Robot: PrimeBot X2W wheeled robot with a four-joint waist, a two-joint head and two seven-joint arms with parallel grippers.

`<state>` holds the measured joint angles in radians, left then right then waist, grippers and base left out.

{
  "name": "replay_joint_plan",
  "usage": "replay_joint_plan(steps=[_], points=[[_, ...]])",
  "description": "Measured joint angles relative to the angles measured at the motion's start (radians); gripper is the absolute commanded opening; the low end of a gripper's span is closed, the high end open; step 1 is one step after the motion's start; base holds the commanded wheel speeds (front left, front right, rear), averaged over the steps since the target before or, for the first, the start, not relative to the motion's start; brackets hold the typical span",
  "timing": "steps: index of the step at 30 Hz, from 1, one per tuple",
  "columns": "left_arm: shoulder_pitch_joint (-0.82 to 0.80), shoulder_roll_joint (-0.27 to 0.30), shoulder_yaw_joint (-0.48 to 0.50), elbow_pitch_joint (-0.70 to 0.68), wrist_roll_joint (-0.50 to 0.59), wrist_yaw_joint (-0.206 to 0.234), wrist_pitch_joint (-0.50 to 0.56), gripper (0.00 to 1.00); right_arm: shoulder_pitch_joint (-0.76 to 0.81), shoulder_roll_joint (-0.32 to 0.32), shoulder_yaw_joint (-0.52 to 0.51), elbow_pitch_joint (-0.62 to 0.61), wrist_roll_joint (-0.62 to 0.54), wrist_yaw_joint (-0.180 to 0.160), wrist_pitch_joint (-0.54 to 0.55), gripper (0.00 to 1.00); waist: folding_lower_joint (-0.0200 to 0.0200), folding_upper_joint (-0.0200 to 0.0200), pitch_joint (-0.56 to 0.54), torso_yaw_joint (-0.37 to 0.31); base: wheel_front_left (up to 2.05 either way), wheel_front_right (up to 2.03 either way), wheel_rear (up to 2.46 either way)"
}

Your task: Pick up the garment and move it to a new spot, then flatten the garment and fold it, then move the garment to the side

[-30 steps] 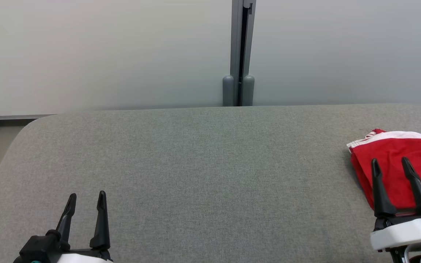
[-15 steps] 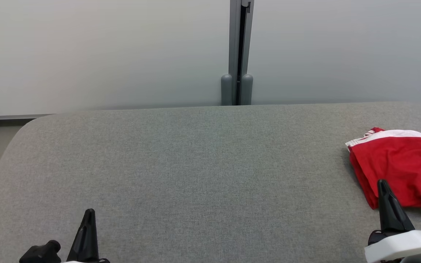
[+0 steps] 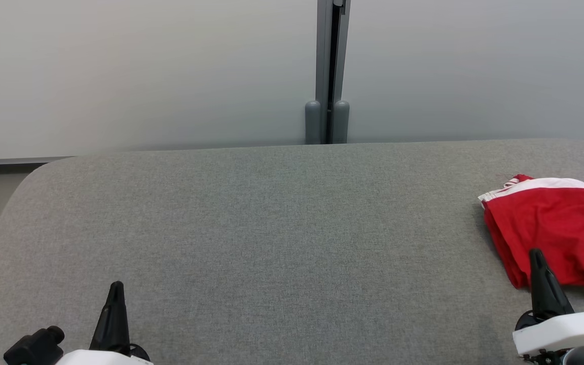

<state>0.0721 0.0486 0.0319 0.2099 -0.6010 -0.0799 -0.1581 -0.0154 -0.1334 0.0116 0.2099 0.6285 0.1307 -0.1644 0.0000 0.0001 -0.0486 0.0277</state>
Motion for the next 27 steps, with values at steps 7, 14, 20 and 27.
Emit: replay_joint_plan(steps=[7,14,20,27], points=[[-0.016,0.000,0.008,0.004,-0.102,-0.007,0.026,0.00,-0.009,0.008,-0.011,0.003,0.100,0.000,0.028,0.00,-0.0001,0.0000,0.003,-0.002,0.00,0.00,0.00],[-0.033,0.000,0.016,0.008,-0.212,-0.010,0.056,0.00,-0.017,0.017,-0.026,0.006,0.205,0.000,0.059,0.00,-0.0001,0.0000,0.007,-0.004,0.00,0.00,0.00],[-0.042,0.000,0.022,0.011,-0.286,-0.013,0.076,0.00,-0.025,0.024,-0.035,0.009,0.278,0.000,0.080,0.00,0.0000,0.0000,0.010,-0.006,0.00,0.00,0.00],[-0.061,0.000,0.029,0.013,-0.368,-0.017,0.097,0.00,-0.034,0.030,-0.045,0.012,0.359,0.000,0.103,0.00,0.0000,0.0000,0.014,-0.007,0.00,0.00,0.00]])
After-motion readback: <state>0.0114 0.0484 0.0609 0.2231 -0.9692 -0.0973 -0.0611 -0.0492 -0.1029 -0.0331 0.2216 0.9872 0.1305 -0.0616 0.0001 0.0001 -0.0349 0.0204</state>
